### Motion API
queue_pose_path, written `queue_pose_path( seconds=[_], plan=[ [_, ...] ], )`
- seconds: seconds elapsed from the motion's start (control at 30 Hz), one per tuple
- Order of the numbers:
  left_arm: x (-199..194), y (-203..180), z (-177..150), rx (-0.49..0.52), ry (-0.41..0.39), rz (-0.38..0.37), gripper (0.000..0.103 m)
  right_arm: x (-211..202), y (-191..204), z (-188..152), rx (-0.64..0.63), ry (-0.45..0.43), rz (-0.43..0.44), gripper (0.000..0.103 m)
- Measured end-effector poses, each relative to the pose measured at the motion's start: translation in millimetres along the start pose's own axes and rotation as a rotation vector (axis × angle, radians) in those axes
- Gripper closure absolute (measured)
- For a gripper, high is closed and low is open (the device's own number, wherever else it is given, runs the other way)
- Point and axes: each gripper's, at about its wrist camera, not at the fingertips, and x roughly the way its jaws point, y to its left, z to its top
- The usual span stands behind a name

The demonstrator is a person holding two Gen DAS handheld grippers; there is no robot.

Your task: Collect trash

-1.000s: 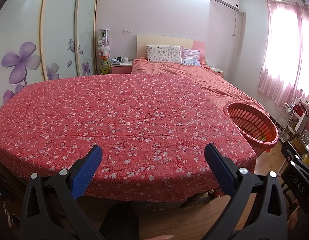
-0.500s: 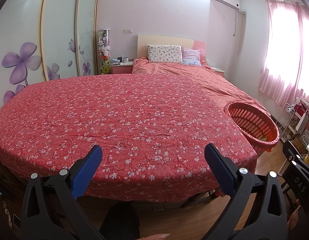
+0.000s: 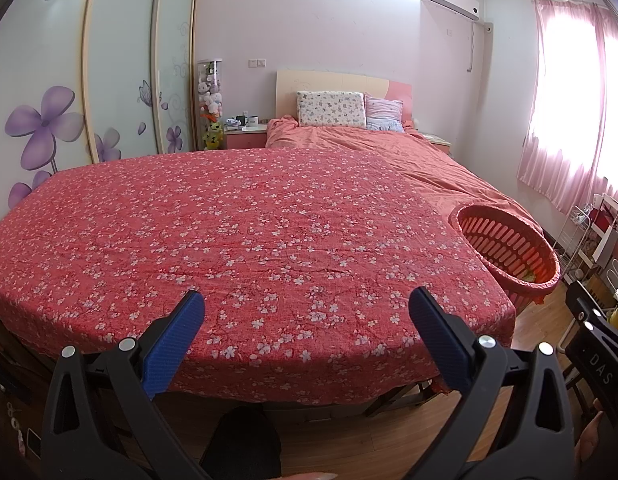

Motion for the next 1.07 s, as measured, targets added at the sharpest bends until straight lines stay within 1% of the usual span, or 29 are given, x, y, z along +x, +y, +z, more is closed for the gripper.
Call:
queue_pose_path(
  seconds=[1.07],
  plan=[
    [0.1, 1.6, 1.4, 0.018, 0.0, 0.01, 0.002, -0.5, 2.1, -2.7, 0.002, 0.004, 0.005, 0.004]
  ],
)
